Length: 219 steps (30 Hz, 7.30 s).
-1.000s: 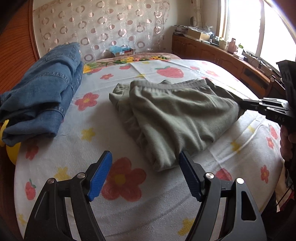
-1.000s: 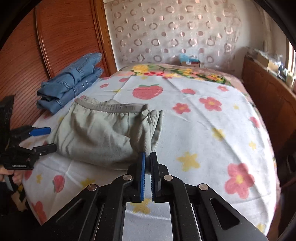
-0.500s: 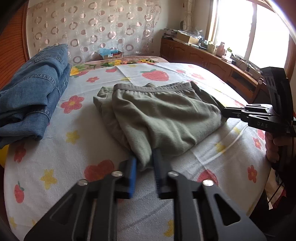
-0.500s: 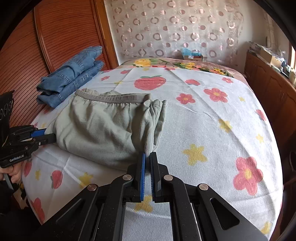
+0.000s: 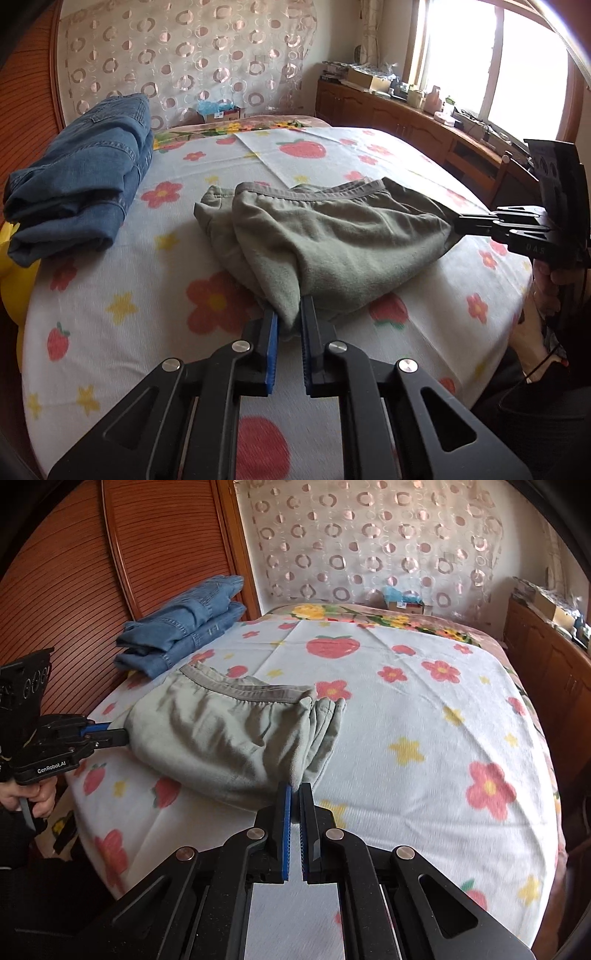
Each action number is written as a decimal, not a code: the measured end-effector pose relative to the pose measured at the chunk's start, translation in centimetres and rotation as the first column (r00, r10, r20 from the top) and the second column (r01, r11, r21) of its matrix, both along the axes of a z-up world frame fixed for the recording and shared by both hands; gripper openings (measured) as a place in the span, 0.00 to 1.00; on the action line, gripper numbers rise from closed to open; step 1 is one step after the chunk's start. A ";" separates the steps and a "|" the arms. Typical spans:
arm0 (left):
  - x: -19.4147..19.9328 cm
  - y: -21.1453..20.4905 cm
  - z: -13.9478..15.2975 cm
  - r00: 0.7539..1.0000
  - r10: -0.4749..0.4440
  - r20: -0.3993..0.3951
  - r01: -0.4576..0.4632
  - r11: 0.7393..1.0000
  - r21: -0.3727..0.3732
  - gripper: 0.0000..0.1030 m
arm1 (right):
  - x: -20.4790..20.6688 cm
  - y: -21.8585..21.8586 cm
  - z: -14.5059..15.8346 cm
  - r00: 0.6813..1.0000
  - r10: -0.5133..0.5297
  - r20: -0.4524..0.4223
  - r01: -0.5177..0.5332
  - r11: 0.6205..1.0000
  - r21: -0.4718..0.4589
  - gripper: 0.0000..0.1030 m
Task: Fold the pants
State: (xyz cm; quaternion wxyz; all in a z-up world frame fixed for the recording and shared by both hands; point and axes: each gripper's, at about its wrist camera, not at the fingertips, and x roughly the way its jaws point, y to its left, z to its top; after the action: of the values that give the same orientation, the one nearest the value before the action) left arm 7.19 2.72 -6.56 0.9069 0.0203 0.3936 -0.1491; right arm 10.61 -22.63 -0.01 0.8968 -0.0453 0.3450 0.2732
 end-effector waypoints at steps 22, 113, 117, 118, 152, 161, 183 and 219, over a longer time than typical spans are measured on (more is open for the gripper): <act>0.8 0.7 -0.2 0.998 0.067 -0.006 -0.066 0.997 0.035 0.46 | -1.2 -0.6 0.4 0.999 -0.054 0.003 0.054 0.998 -0.013 0.07; 9.8 1.2 -2.3 0.984 0.164 -0.068 -0.161 0.985 0.056 0.80 | 7.6 3.5 -0.6 0.996 -0.070 -0.057 0.065 0.994 -0.090 0.50; 9.8 1.2 -2.3 0.984 0.164 -0.068 -0.161 0.985 0.056 0.80 | 7.8 3.7 -0.5 0.996 -0.067 -0.061 0.062 0.994 -0.091 0.52; 9.8 1.2 -2.3 0.984 0.164 -0.068 -0.161 0.985 0.056 0.80 | 7.8 3.8 -0.5 0.996 -0.059 -0.063 0.054 0.995 -0.086 0.52; 10.7 3.3 -1.6 0.986 0.122 -0.113 -0.125 0.992 -0.018 0.77 | 7.5 3.7 -0.9 0.998 -0.023 -0.051 0.019 0.997 -0.070 0.64; 11.2 4.1 -1.3 0.987 0.094 -0.133 -0.107 0.989 -0.098 0.63 | 8.0 3.1 -0.5 0.996 -0.015 -0.093 0.011 0.999 -0.044 0.43; 9.6 2.2 2.3 1.000 0.024 -0.012 -0.025 0.992 -0.122 0.10 | 7.5 2.8 0.2 0.997 0.000 -0.083 0.004 0.999 0.051 0.09; 11.3 -0.4 15.1 0.958 0.007 0.286 0.009 0.998 -0.057 0.08 | 2.4 3.1 10.4 0.952 -0.029 0.306 0.024 1.000 0.018 0.09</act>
State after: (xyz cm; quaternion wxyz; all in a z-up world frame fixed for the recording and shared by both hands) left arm 18.48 2.30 8.51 0.9544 0.0159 0.2538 -0.1562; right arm 13.05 -19.54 10.35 0.9433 -0.0762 0.2005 0.2533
